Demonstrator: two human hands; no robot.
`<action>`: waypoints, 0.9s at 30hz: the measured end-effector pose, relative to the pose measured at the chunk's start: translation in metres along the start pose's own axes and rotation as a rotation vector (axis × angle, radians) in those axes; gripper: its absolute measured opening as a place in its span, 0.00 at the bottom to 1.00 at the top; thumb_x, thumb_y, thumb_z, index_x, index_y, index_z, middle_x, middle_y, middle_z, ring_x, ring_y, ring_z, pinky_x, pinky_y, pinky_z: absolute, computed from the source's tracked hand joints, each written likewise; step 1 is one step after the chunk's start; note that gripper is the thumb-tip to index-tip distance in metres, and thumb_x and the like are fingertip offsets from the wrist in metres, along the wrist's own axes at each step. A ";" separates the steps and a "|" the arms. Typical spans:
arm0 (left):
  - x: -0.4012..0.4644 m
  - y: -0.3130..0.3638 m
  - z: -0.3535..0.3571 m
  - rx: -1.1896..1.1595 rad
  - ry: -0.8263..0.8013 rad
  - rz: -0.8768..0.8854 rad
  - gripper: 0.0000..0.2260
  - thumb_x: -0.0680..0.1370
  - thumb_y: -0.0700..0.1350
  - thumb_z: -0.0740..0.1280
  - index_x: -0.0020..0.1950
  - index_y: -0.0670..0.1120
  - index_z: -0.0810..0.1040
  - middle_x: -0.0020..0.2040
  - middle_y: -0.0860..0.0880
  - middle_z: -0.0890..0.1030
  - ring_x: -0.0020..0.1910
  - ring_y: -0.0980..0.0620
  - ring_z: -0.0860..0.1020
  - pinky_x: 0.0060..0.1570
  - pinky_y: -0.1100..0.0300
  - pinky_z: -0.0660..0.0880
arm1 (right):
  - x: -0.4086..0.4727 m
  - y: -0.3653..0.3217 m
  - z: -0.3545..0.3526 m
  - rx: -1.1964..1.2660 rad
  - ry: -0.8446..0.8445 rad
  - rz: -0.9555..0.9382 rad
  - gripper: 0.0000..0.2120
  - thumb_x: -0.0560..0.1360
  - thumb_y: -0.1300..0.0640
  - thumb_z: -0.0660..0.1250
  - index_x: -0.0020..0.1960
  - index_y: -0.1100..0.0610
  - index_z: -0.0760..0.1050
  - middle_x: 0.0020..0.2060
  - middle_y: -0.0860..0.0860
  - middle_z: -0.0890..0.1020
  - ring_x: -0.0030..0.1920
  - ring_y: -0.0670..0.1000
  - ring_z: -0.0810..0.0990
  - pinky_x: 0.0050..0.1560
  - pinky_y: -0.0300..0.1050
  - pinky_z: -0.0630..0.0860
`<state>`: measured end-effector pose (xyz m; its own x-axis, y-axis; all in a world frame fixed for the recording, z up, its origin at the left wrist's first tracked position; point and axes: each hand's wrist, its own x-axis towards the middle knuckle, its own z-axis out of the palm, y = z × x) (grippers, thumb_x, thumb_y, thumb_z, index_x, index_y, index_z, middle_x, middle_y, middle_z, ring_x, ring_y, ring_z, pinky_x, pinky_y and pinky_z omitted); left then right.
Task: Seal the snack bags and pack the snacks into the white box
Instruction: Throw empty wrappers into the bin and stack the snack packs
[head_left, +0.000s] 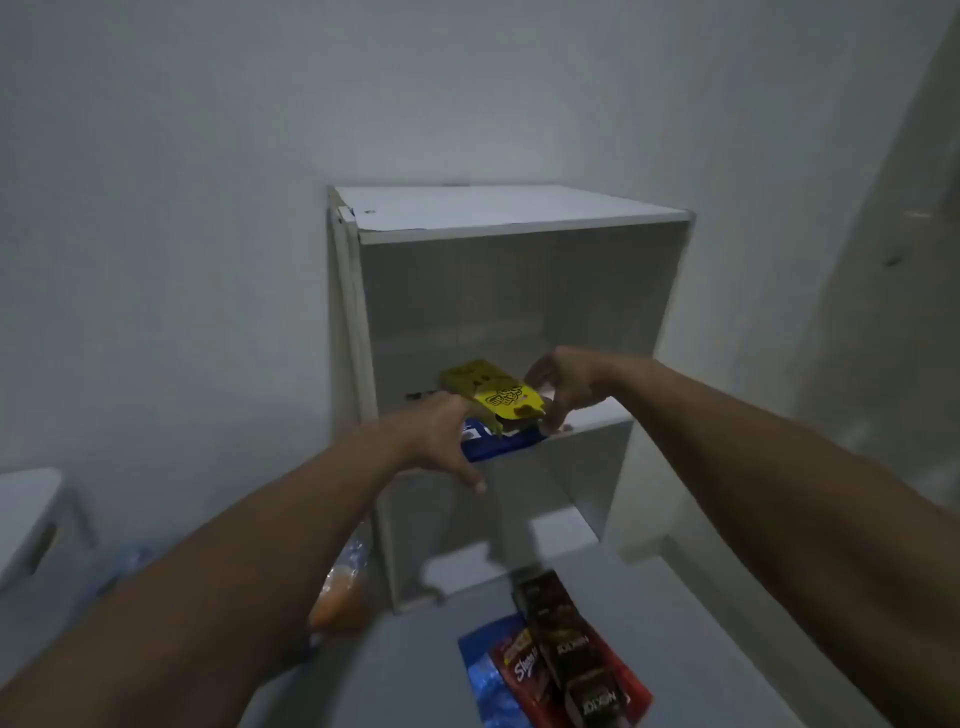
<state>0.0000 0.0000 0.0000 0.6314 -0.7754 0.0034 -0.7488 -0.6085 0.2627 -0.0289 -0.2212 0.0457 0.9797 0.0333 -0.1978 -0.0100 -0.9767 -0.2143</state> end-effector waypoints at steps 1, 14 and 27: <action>0.005 -0.001 0.002 0.014 0.007 0.006 0.36 0.59 0.58 0.80 0.65 0.53 0.75 0.60 0.53 0.78 0.57 0.52 0.75 0.55 0.58 0.74 | 0.005 0.004 -0.001 0.016 -0.013 -0.001 0.33 0.60 0.56 0.81 0.64 0.56 0.76 0.61 0.49 0.80 0.61 0.53 0.77 0.62 0.51 0.75; 0.034 -0.021 0.032 0.096 -0.022 -0.109 0.18 0.68 0.45 0.73 0.58 0.48 0.81 0.51 0.49 0.83 0.49 0.49 0.79 0.47 0.55 0.76 | 0.067 0.032 0.035 0.086 0.186 0.094 0.16 0.68 0.57 0.73 0.55 0.57 0.79 0.51 0.56 0.83 0.50 0.58 0.82 0.49 0.48 0.81; 0.011 -0.001 0.028 0.103 0.253 -0.041 0.10 0.74 0.43 0.67 0.51 0.52 0.84 0.44 0.44 0.83 0.44 0.43 0.80 0.42 0.54 0.76 | 0.005 0.045 0.033 0.522 0.405 0.285 0.12 0.69 0.66 0.69 0.51 0.55 0.82 0.38 0.59 0.85 0.31 0.55 0.85 0.31 0.42 0.81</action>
<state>0.0018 -0.0126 -0.0268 0.6825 -0.6907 0.2390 -0.7297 -0.6628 0.1681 -0.0311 -0.2577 0.0037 0.9212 -0.3876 0.0343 -0.2717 -0.7040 -0.6562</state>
